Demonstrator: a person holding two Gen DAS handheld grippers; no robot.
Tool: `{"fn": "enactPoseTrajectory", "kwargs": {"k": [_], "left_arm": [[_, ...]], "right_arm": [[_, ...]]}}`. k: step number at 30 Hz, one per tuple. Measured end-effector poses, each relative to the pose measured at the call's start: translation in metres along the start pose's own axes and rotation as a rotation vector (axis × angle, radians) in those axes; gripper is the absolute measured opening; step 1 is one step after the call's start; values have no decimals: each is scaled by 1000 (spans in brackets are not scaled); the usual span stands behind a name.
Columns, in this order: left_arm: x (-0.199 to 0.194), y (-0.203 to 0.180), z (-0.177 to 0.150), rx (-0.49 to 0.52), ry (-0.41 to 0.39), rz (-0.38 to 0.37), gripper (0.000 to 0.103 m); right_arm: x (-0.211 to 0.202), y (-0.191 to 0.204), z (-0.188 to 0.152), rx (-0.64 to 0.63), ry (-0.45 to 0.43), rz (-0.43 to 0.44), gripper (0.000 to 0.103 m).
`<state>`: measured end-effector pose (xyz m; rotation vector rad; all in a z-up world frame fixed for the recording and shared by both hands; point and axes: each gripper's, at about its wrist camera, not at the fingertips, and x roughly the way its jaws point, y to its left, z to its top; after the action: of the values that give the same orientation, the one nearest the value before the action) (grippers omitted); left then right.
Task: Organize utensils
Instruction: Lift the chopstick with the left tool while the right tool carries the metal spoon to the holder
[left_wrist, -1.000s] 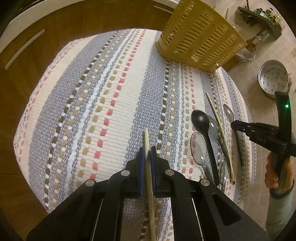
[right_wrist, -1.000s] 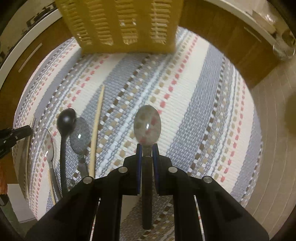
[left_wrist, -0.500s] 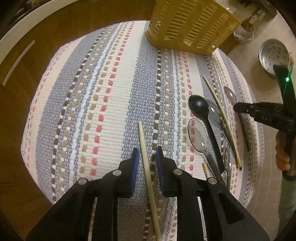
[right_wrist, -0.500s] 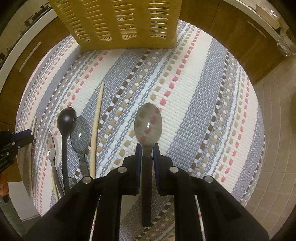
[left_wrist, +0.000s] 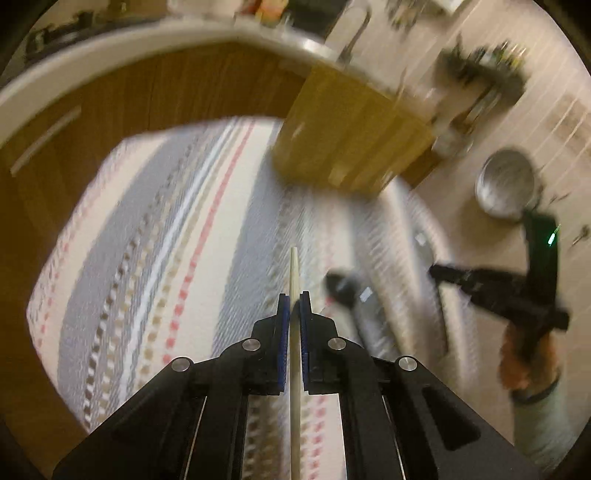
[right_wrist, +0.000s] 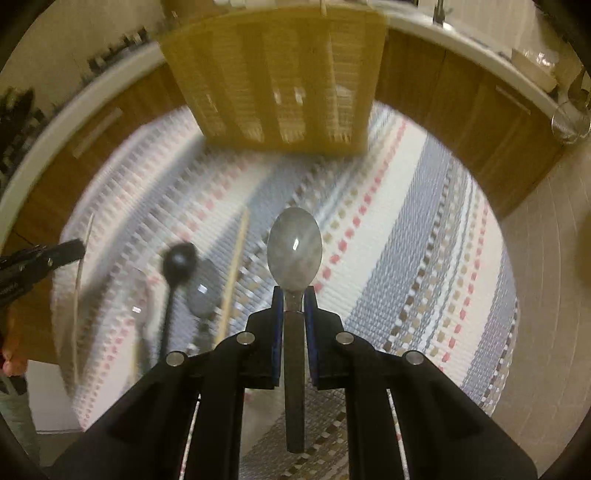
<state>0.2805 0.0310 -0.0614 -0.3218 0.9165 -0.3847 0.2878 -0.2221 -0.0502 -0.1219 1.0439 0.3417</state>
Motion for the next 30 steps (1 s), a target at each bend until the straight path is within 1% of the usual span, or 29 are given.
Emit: {"fn": "enactPoseTrajectory", "kwargs": {"k": [2,3,5,6,8,9,12,14,18,19,20,22,24,26,30], "left_arm": [[-12,-6,5,4,-71,-21,3],[-20,-11,9,15,-122,-36,3],[-31,-24,14,42,-202,-41,3],[-39,-31,18,64,-253,-55,4],[-51,-41,23,88,-325,-102,4],[-59,-48,26,102,-373,-107,4],[-83,-64,34,141,-479,-113,4],[-92,-74,41,160,-537,-118,4],[-116,-96,60,192,-663,-134,3],[-117,-100,65,203,-685,-136,4],[-119,-104,69,215,-705,-131,3],[-119,-115,81,243,-745,-111,4],[-113,-120,92,263,-764,-101,4],[-105,-125,103,280,-785,-86,4],[-89,-125,122,294,-815,-65,3]], "right_arm": [[-19,-5,1,-4,-63,25,9],[-30,-6,1,-5,-101,35,9],[-43,-4,2,-9,-166,46,9],[-53,-3,2,-12,-212,71,9],[-69,-3,6,-16,-279,97,9],[-75,-3,9,-18,-313,97,9],[-100,-3,16,-19,-427,109,9],[-110,-2,23,-15,-492,95,9],[-124,-11,42,7,-596,91,9],[-127,-13,48,14,-633,70,9],[-128,-15,53,18,-651,67,9],[-127,-25,68,44,-682,83,9],[-123,-33,79,63,-707,94,9],[-117,-39,91,76,-727,88,9],[-102,-50,113,95,-762,89,9]]}}
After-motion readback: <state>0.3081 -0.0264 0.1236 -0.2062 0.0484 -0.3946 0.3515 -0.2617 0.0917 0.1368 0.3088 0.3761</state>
